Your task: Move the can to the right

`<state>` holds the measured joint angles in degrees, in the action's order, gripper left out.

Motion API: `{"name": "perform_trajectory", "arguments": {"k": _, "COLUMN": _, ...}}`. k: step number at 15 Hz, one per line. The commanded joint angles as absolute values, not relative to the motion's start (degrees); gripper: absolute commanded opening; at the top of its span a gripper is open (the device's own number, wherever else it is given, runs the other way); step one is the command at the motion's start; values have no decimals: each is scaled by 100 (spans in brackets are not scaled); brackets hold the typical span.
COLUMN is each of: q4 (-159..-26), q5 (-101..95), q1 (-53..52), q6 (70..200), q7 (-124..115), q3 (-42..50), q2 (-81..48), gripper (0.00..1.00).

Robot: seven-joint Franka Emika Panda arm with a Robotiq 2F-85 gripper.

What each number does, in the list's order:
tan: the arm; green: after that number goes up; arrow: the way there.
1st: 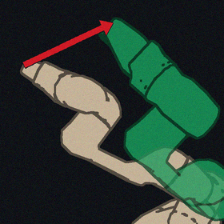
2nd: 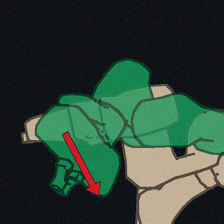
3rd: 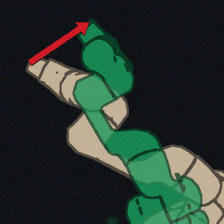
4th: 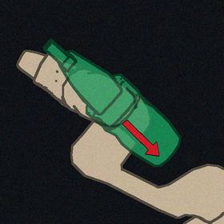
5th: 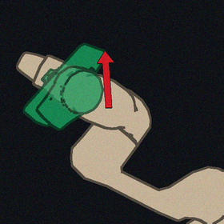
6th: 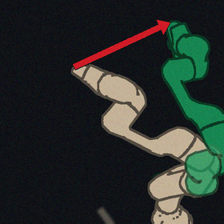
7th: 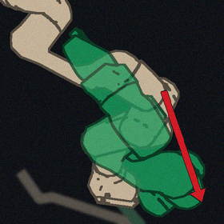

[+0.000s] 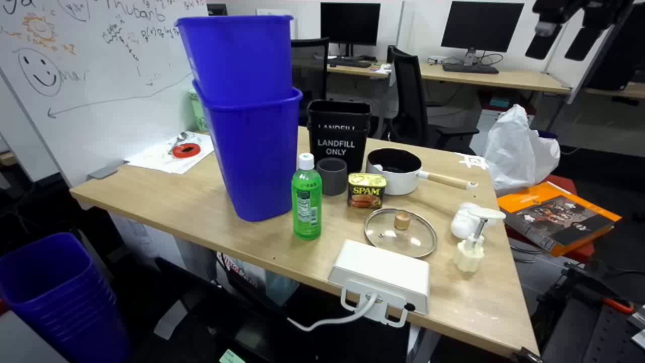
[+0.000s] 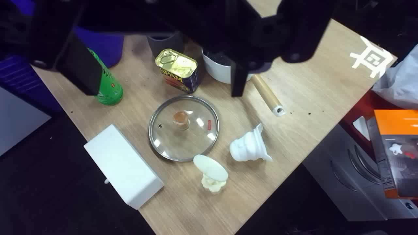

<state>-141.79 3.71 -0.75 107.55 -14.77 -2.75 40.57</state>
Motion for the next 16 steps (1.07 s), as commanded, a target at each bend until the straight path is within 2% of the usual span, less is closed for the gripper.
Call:
{"name": "perform_trajectory", "arguments": {"k": 1, "q4": -14162, "q5": 417, "q1": 9, "q6": 10734, "q7": -1431, "q3": -338, "q2": 4054, "gripper": 100}}
{"name": "perform_trajectory", "arguments": {"k": 9, "q4": -14241, "q5": 614, "q1": -51, "q6": 10891, "q7": -1510, "q3": -351, "q2": 3967, "gripper": 100}}
{"name": "perform_trajectory", "arguments": {"k": 16, "q4": -14958, "q5": 689, "q1": -422, "q6": 12285, "q7": -698, "q3": -408, "q2": 3870, "gripper": 100}}
